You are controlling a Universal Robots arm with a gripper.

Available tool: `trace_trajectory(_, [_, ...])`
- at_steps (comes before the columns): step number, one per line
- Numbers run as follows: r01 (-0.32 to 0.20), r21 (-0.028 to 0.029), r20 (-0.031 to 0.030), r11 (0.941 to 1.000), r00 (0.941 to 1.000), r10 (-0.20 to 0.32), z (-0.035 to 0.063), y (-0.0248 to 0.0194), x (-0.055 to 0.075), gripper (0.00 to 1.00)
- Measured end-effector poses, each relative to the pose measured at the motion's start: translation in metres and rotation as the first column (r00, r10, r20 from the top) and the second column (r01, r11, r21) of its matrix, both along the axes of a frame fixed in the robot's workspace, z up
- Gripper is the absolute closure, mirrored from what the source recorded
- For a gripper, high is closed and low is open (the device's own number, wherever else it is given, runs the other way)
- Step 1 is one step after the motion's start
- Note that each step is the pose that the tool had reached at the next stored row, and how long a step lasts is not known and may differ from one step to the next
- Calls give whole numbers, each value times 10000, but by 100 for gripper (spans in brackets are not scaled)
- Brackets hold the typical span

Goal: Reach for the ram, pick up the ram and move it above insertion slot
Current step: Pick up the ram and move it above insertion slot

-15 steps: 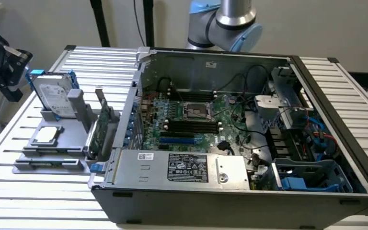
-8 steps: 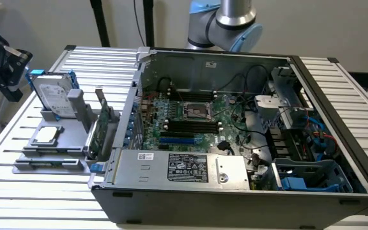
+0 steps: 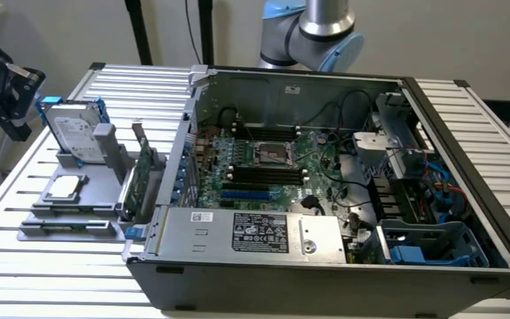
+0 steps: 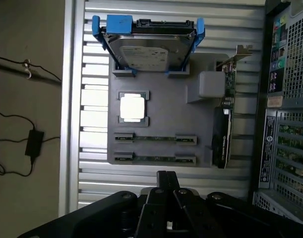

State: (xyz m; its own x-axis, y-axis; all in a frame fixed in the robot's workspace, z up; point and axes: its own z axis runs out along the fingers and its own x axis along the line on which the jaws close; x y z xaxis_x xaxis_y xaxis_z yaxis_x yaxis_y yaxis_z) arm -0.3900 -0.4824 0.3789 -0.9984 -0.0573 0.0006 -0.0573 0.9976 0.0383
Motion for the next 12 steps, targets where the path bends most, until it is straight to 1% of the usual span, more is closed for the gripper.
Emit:
trace_trajectory(3, [-546,0,0,9985,9985,546,0,0,1,89])
trace_trajectory(6, [-1088,0,1,9941,9941,1088,0,0,1,89])
trace_trajectory(9, [-1622,0,1,9868,9868,1622,0,0,1,89])
trace_trajectory(12, [-2168,0,0,9762,9762,2168,0,0,1,89])
